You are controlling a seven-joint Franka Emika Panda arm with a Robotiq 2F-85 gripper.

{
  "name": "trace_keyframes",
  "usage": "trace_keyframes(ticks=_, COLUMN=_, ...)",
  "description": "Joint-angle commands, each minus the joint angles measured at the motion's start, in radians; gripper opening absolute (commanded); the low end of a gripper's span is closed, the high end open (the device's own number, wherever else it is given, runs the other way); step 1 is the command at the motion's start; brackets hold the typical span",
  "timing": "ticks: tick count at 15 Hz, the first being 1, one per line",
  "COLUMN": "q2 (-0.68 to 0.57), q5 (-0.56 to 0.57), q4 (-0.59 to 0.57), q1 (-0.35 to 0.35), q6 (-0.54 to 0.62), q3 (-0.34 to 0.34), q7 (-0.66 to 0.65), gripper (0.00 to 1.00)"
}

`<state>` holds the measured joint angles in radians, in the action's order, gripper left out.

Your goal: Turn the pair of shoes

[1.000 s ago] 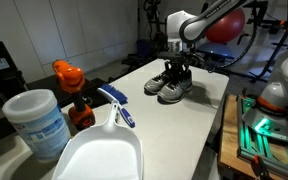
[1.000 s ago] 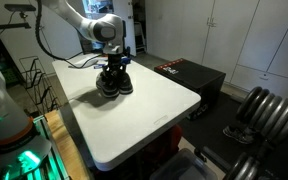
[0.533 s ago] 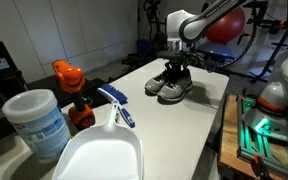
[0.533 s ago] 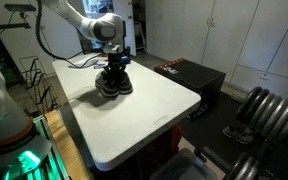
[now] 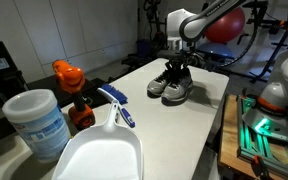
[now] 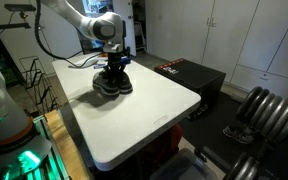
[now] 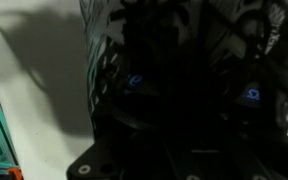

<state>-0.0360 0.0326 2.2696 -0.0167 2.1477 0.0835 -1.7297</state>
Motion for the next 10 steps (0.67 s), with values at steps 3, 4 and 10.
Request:
trace_keyframes(ticks=3, q2=0.151, q5=0.035, q4=-0.018, q1=-0.018, q6=-0.135, q3=-0.008, q7=0.095, gripper=0.05)
trace_keyframes(ticks=4, q2=0.166, q5=0.078, q4=-0.034, q1=-0.019, q6=-0.153, q3=-0.003, q7=0.142, gripper=0.05)
trace_keyframes(ticks=10, q2=0.187, q5=0.135, q4=-0.135, q1=-0.033, q6=-0.267, q3=0.017, q7=0.427, gripper=0.05)
